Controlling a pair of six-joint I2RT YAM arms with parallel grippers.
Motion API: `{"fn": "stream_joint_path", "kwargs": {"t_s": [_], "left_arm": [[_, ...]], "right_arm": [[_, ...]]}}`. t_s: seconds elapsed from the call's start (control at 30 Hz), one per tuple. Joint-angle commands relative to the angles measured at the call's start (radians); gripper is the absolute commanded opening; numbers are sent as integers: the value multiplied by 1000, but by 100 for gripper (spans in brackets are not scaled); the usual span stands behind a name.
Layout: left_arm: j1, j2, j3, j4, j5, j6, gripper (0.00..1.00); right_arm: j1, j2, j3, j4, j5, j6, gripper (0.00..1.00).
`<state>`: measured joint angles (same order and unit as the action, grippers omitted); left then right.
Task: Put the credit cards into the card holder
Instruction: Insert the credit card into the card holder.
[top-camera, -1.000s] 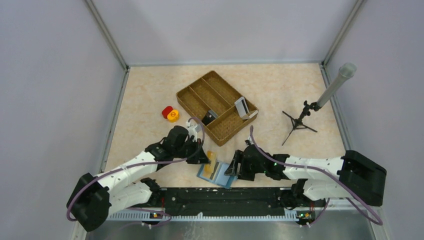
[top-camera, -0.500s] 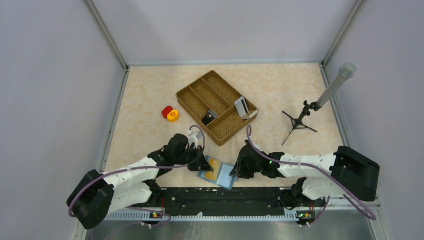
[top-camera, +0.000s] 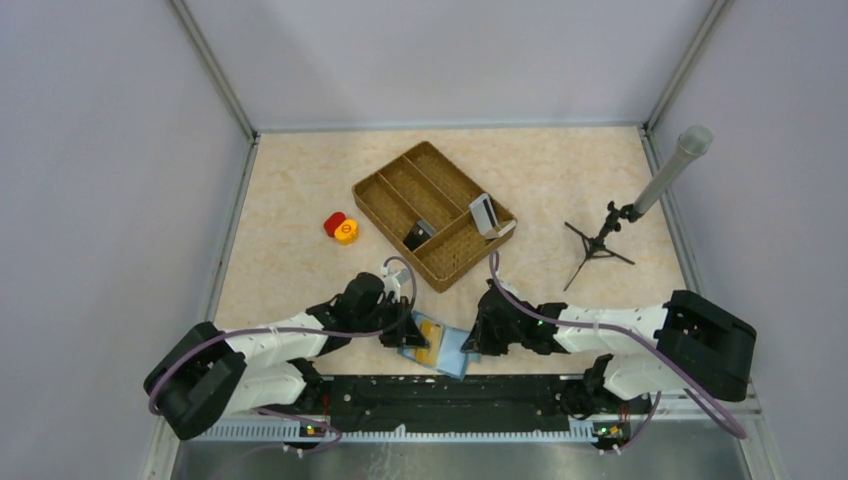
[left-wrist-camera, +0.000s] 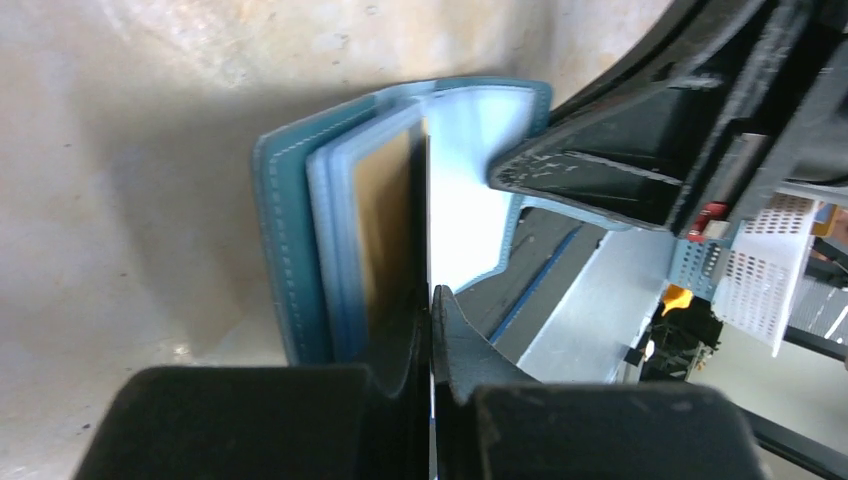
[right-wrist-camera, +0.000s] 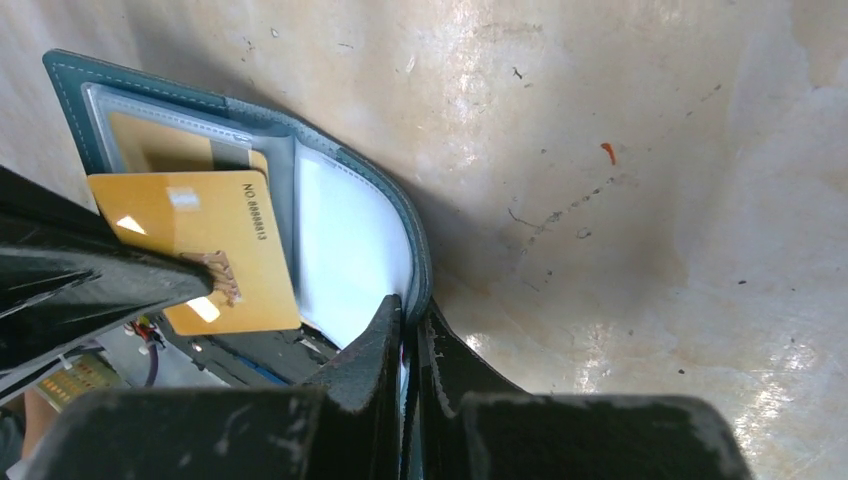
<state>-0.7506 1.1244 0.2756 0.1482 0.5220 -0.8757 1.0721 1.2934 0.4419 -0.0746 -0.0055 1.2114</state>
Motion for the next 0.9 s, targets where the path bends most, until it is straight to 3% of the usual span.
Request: {"fn": "stream_joint_path", "kwargs": {"t_s": [0.0,0.57,0.87], "left_arm": [[-4,40,29,-37,-31,64,0],[-3,147,44,-21,-26,182,0],[-3,191,3,92,-43,137,0]], "right_arm": [[-14,36,18,-46,39,-42,0],[-20,63,17,-27,9,-56,0],[-19,67,22,-26,9,-56,0]]}}
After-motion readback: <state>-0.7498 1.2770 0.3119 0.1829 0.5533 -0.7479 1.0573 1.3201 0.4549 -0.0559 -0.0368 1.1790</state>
